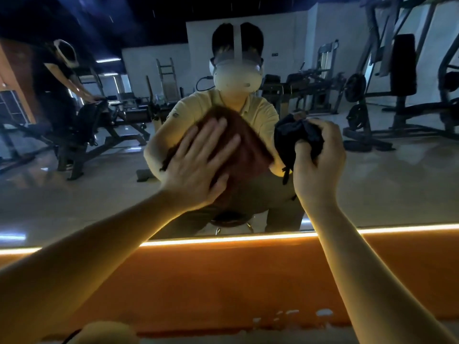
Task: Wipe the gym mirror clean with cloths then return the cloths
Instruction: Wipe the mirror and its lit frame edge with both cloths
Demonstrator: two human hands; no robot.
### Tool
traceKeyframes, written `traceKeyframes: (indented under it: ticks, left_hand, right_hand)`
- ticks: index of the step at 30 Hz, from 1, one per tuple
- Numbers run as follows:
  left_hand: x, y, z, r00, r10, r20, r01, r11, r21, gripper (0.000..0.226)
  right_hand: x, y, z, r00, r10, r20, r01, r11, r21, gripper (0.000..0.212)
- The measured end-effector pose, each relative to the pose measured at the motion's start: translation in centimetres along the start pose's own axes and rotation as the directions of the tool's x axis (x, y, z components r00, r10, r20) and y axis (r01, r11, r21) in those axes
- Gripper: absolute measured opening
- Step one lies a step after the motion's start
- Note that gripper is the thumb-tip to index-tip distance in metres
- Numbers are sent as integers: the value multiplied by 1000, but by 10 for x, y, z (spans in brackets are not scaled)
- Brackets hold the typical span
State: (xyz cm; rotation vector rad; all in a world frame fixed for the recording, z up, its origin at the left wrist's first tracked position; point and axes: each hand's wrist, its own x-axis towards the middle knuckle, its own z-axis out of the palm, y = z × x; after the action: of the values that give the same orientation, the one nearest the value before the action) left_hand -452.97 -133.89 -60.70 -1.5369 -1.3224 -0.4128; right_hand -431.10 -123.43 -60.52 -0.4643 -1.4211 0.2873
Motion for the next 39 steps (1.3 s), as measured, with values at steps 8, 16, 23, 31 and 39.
traceKeyframes:
  ticks: [8,16,23,31,39]
  left_hand:
    - [-89,55,57,895,336,294,-373,924,79,83]
    - [-150,37,44,916,265,302,-317,938,138,85]
    - [-133,-5,8,816,-577,-35,576,816,-48,82]
    - [-63,81,48,943,-322,80,330,937,-116,91]
    - [-74,125,84,969,86,232,-79,996,-39,74]
  right_hand:
    - [6,12,-8,993,116,-14,-115,991,73,27]
    - [-4,-15,19,986,167,-28,-160,974,158,27]
    - [-6,-14,25,994,112,9,-112,982,151,27]
    - [-5,-5,2,990,134,33,-137,985,107,27]
    - [-2,6,-5,994,104,17,-105,993,58,28]
